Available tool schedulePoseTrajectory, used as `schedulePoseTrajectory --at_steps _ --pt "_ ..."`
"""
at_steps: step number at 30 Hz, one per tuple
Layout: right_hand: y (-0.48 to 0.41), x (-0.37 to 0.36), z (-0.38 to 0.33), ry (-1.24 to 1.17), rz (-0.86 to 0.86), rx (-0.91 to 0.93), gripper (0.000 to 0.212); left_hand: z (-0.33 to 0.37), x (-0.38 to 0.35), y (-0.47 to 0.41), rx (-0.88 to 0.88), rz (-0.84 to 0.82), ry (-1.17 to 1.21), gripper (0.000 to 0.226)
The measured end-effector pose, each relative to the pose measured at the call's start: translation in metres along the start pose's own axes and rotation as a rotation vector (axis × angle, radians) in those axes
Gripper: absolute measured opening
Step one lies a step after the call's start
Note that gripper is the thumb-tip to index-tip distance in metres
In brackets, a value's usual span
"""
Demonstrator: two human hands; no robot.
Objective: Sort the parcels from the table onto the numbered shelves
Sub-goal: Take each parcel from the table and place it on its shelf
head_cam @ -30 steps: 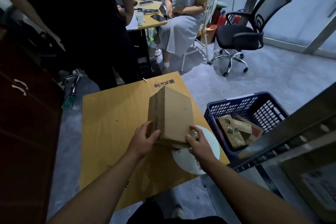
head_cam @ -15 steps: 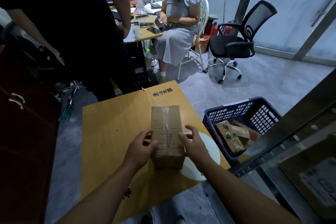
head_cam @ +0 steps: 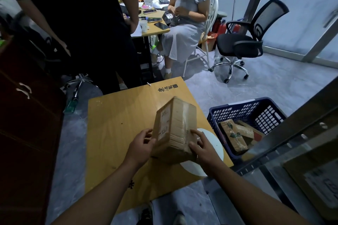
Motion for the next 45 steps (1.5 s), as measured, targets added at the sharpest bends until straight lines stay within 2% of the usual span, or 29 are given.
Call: schedulePoseTrajectory --at_steps 3,7,10,14,23,28,37,42,45 --pt "0.003 0.01 0.016 0.008 0.015 -0.078 0.04 -0.008 -0.003 -0.001 0.006 -0.048 -0.097 0.048" --pt "0.005 0.017 0.017 0.249 0.101 -0.133 0.023 -0.007 -0.011 -0.002 -0.012 -0.075 -0.201 0.054" --pt "0.001 0.017 0.016 0.208 0.141 -0.155 0.042 -0.007 -0.017 -0.001 -0.036 -0.143 -0.217 0.059" --pt "0.0 0.009 0.016 0.173 0.113 -0.208 0.058 -0.009 -0.019 0.0 -0.046 -0.129 -0.228 0.064" --pt "-0.01 -0.008 0.011 0.153 0.097 -0.294 0.082 -0.01 -0.019 0.004 -0.026 -0.133 -0.235 0.072" --pt "-0.011 -0.018 0.006 0.228 0.154 -0.23 0.086 -0.011 -0.02 0.009 -0.106 -0.081 -0.331 0.069" --pt "-0.003 -0.026 -0.014 0.236 0.35 -0.053 0.088 0.01 -0.016 -0.004 -0.26 -0.056 -0.314 0.072" --pt "0.015 -0.031 -0.027 0.17 0.461 0.078 0.09 0.031 -0.003 -0.01 -0.369 -0.112 -0.265 0.069" --pt "0.031 -0.039 -0.031 0.129 0.52 0.128 0.091 0.042 0.012 -0.008 -0.475 -0.158 -0.258 0.06"
Point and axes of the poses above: each hand's wrist, its own y-axis away from the middle knuckle, its own x-axis out of the back of the hand, z = x × y, the point moved 1 cm from there along -y, towards the middle knuckle, and after that the axes turned 3 degrees about y, right-handed, at the moved point
